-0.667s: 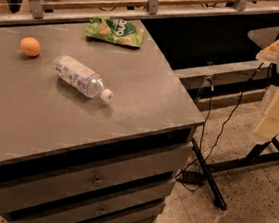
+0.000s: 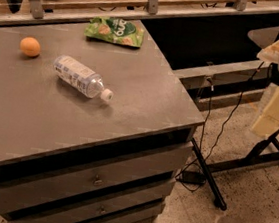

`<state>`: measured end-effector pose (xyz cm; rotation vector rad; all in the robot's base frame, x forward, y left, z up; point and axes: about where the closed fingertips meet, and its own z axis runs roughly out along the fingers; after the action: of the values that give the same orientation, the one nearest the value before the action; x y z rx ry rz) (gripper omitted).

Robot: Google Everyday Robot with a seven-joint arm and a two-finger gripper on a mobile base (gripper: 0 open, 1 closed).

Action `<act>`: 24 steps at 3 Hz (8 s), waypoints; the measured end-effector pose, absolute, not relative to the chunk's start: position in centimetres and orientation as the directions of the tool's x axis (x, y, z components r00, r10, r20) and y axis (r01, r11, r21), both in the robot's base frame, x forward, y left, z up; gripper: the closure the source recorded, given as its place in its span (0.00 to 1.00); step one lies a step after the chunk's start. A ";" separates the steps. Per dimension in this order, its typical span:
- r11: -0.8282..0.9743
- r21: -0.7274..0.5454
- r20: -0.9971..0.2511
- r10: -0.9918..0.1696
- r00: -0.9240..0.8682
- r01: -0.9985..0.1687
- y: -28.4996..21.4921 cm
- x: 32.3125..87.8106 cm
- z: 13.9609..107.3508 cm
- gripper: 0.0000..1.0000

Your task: Move blue plastic bottle near green rice chip bag

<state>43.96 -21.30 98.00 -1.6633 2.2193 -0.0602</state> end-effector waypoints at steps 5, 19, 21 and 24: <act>0.501 -0.129 -0.706 -0.653 -0.275 -0.856 -12.0 46.1 98.0 0.00; 0.497 -0.107 -0.947 -0.313 -0.063 -0.861 12.8 57.8 85.1 0.64; 0.697 -0.180 -0.948 -0.311 -0.066 -0.694 8.1 59.8 87.3 1.00; 0.858 -0.263 -0.924 -0.356 -0.140 -0.441 0.6 63.0 87.1 1.00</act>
Offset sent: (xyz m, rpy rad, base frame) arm 0.0317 0.1416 -0.0157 0.7989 -0.0730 -0.0772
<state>62.99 0.60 87.12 -0.6124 1.7482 0.0826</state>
